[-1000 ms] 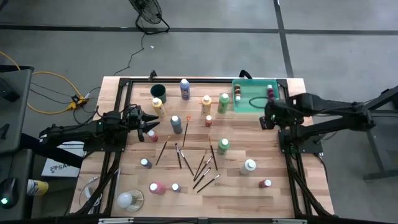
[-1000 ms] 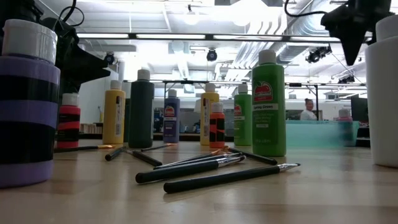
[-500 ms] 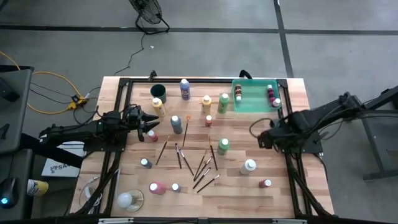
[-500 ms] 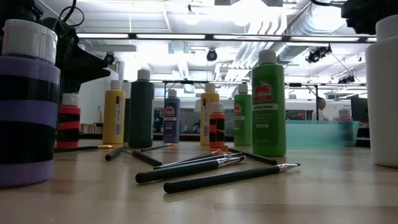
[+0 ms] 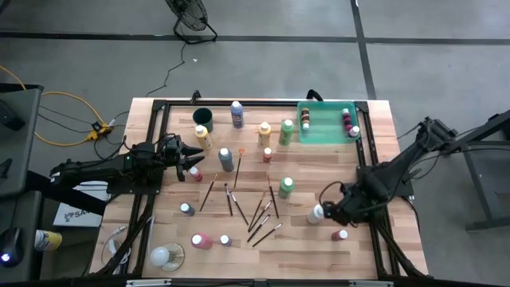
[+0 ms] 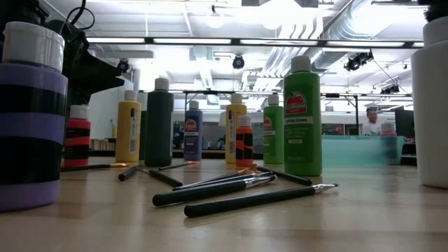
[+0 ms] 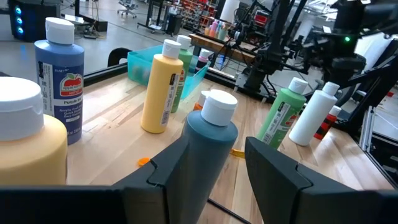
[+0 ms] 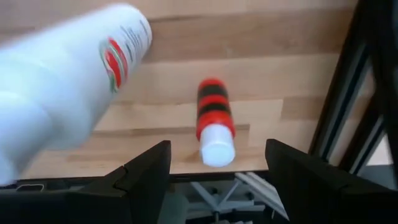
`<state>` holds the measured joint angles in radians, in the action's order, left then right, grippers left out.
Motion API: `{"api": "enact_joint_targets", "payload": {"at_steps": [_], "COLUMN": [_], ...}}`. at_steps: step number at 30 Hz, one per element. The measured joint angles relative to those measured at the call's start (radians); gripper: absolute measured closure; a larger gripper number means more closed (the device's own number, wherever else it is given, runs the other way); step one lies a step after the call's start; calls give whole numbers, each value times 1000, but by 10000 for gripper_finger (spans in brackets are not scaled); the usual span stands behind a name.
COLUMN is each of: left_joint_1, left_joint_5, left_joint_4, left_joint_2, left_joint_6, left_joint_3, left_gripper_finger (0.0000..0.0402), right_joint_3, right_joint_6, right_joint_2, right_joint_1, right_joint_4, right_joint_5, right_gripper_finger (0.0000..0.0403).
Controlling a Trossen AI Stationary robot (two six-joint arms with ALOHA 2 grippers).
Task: Pick & Place Paint Supplies
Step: Put the small red paint bottle into the green bin
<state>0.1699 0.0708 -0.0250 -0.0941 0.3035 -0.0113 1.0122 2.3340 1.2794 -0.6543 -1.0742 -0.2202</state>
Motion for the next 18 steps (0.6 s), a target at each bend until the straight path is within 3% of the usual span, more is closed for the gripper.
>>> {"api": "enact_joint_targets", "payload": {"at_steps": [7, 18], "left_joint_1": [0, 0], "left_joint_5": [0, 0], "left_joint_4": [0, 0], "left_joint_2": [0, 0], "left_joint_6": [0, 0], "left_joint_3": [0, 0], "left_gripper_finger": [250, 250], "right_joint_3": [0, 0], "right_joint_6": [59, 82], "right_joint_2": [94, 168], "right_joint_1": [-53, -93], "right_joint_4": [114, 108], "right_joint_5": [-23, -36], "right_gripper_finger": [147, 147]}}
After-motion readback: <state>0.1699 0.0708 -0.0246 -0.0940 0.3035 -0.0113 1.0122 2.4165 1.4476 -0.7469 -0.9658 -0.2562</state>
